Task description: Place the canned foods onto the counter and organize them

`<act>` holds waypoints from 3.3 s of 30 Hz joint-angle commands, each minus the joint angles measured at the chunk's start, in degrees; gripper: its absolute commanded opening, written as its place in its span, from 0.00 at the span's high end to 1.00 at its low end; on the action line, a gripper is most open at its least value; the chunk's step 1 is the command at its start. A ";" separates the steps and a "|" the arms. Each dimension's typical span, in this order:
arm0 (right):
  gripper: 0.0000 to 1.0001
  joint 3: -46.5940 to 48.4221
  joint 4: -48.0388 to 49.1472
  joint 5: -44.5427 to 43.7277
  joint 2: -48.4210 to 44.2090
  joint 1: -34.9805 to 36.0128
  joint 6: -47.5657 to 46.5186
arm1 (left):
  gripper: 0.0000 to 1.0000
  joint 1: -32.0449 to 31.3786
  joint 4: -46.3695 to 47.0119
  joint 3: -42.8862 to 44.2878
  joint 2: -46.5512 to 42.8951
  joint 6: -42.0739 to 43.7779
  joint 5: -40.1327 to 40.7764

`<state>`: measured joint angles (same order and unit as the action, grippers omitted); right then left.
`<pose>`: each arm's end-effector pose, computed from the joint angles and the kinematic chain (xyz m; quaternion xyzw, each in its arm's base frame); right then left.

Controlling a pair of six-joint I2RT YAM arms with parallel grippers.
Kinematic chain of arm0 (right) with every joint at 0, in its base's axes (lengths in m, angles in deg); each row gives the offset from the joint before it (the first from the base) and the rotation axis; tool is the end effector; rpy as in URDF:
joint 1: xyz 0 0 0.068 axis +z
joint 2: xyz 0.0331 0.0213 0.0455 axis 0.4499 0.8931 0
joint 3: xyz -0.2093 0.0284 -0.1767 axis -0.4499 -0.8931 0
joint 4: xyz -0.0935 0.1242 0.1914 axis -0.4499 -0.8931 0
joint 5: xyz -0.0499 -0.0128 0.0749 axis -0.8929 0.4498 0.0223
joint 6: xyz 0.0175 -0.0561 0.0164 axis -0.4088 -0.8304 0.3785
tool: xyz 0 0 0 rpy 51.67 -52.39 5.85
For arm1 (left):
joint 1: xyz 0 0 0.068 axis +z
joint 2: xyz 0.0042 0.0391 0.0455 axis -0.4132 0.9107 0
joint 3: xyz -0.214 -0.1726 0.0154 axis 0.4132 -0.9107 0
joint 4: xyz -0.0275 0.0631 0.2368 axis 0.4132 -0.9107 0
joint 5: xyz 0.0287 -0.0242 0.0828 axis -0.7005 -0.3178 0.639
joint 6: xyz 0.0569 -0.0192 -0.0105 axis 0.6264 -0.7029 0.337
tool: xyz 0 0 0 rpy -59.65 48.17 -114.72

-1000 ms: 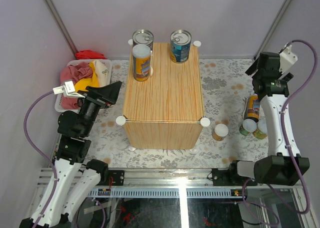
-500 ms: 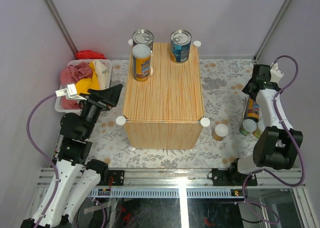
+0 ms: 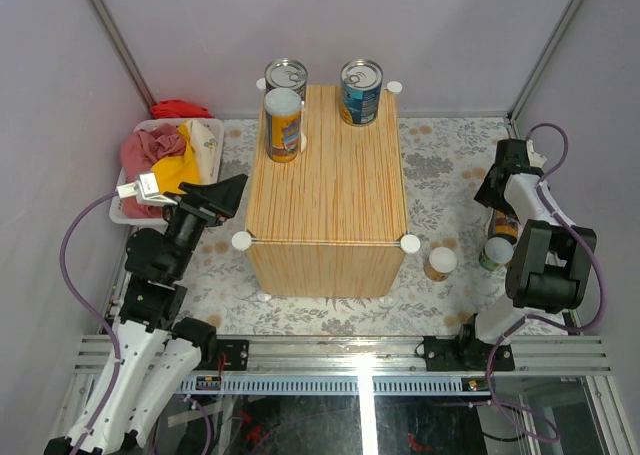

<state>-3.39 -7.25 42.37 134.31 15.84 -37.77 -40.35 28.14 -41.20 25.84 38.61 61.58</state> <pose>0.3194 -0.0813 0.2362 0.3291 0.8759 -0.1806 0.3031 0.1175 -0.0356 0.3584 -0.1501 0.6156 -0.4115 0.6551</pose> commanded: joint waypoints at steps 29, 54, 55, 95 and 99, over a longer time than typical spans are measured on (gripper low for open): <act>0.13 9.68 4.36 6.36 19.22 -4.21 -2.80 | 0.03 0.47 0.83 -0.19 2.56 0.82 -0.40; 0.72 3.63 17.70 20.86 3.38 5.91 1.97 | 0.05 0.48 -0.98 2.95 1.88 -1.52 -1.52; 0.72 2.26 19.28 21.56 2.11 6.24 2.12 | 0.05 0.44 -0.91 2.99 1.87 -1.75 -1.48; 0.72 -4.58 35.12 2.73 -30.47 24.89 -11.45 | 0.05 0.48 0.94 15.22 7.83 -2.01 -11.85; 0.73 0.96 34.70 1.70 -32.06 28.36 -13.97 | 0.05 0.45 1.77 18.96 9.68 -2.10 -15.33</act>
<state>-11.83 18.93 47.28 106.90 40.89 -48.07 -40.35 26.13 -26.49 34.28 35.70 52.02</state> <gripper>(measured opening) 0.682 0.949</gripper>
